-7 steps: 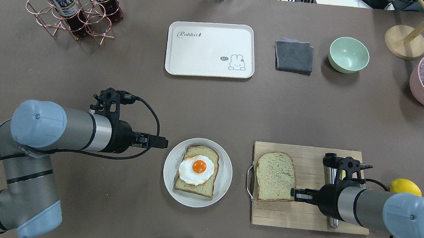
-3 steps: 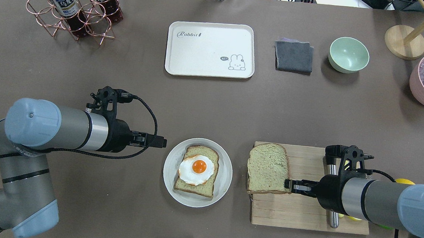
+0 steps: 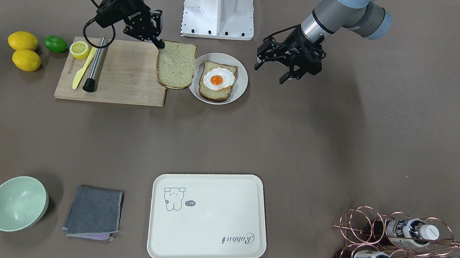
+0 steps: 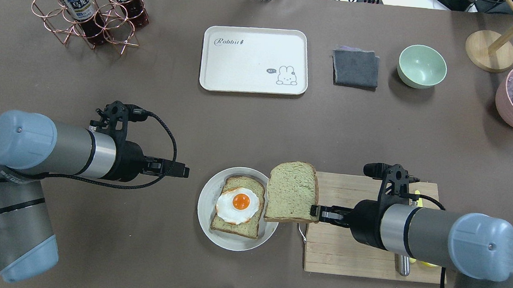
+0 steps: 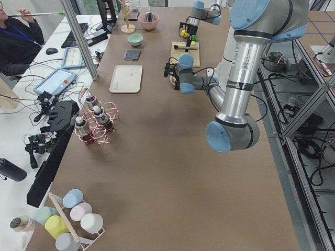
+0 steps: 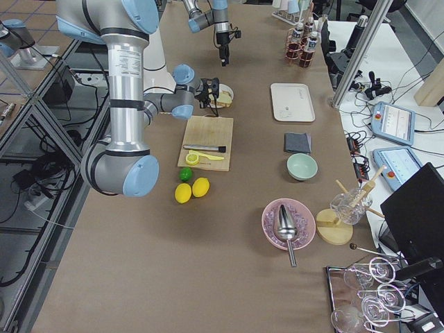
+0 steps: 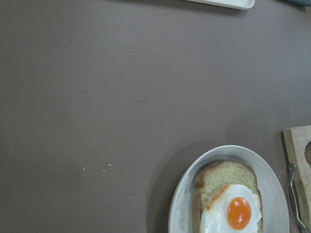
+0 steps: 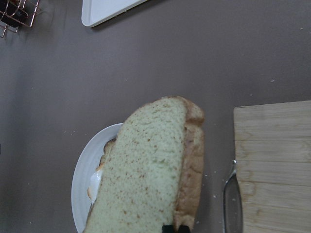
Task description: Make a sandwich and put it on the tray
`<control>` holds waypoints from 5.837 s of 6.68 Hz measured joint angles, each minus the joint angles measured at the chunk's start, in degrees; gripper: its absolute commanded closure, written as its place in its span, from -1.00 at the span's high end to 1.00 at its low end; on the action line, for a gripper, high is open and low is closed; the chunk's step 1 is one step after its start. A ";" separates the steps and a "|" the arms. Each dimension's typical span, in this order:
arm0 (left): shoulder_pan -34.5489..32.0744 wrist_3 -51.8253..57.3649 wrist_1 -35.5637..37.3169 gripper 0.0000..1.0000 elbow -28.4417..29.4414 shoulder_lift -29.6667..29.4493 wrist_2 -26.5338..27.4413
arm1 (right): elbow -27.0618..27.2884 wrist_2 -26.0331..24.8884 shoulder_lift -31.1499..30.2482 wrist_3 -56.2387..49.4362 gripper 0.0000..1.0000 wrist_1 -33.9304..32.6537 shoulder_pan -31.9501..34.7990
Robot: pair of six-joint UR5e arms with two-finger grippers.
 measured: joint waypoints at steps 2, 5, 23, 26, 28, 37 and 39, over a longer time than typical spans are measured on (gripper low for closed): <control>-0.77 0.06 -0.09 0.99 -0.39 1.16 -0.76 | -2.93 -5.29 8.20 5.00 -1.00 -6.85 -3.79; -0.87 -0.05 -0.11 0.99 -0.75 1.54 -0.79 | -7.73 -10.12 14.41 7.40 -1.00 -9.81 -8.49; 4.26 -5.77 0.59 0.94 3.12 -3.62 0.84 | -11.87 34.80 -6.44 -76.38 1.00 -41.44 57.70; 7.67 -6.35 0.58 0.55 4.85 -4.73 4.04 | -20.91 39.85 -8.67 -104.19 1.00 -48.30 74.45; 7.95 -6.30 0.51 -0.06 5.71 -4.43 4.31 | -22.13 40.10 -9.19 -107.39 1.00 -48.98 76.60; 8.01 -6.05 0.19 -1.00 12.25 -8.68 5.04 | -22.46 40.08 -9.21 -107.12 1.00 -48.97 76.81; 7.88 -5.77 0.32 -1.00 12.20 -8.62 4.99 | -22.46 40.08 -9.20 -107.09 1.00 -48.91 76.81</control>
